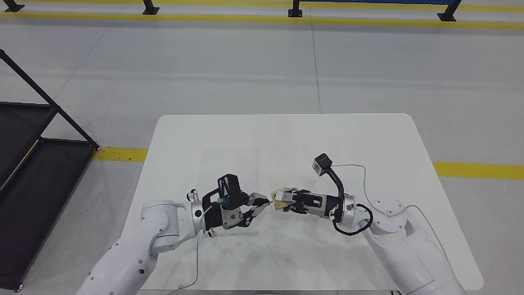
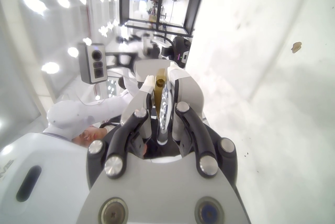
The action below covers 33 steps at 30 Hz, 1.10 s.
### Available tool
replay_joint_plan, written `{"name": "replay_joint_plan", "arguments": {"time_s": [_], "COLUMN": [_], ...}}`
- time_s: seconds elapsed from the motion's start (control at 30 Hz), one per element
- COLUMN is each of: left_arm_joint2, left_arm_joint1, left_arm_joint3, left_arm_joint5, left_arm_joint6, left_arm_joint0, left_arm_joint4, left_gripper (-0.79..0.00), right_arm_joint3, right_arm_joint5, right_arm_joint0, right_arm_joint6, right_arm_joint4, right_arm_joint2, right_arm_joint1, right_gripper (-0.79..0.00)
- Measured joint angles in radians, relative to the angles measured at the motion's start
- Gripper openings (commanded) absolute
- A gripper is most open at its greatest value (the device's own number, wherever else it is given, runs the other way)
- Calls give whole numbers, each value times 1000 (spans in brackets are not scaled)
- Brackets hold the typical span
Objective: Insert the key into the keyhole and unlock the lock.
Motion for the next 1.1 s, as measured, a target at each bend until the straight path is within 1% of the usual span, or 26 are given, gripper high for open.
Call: {"name": "replay_joint_plan", "arguments": {"time_s": [0.23, 0.47, 0.93, 0.97, 1.0, 1.03, 1.1], "left_arm_joint2": [9, 21, 30, 30, 30, 30, 27], "left_arm_joint1": [0, -2, -2, -2, -2, -2, -2], "left_arm_joint3": [-2, -5, 3, 4, 4, 5, 4], "left_arm_joint5": [27, 80, 94, 94, 95, 96, 109], "left_arm_joint6": [49, 98, 128, 129, 131, 133, 140], "left_arm_joint0": [3, 10, 8, 8, 7, 7, 8], "left_arm_joint4": [67, 145, 173, 172, 171, 169, 172], "left_gripper": [-785, -785, -785, -693, -440, 0, 0], "right_arm_joint3": [-4, -10, 2, 4, 5, 5, 8], "right_arm_joint5": [2, 4, -1, -1, -1, -2, -2], "right_arm_joint0": [-1, -2, 5, 5, 5, 5, 7], "right_arm_joint6": [-3, -7, -1, -1, -1, -1, -1], "right_arm_joint4": [-4, -5, 6, 8, 9, 9, 10], "right_arm_joint2": [-3, -5, -6, -6, -6, -6, -6], "right_arm_joint1": [1, 2, 3, 3, 3, 3, 3], "right_gripper": [-785, -785, -785, -785, -785, -785, -785]}}
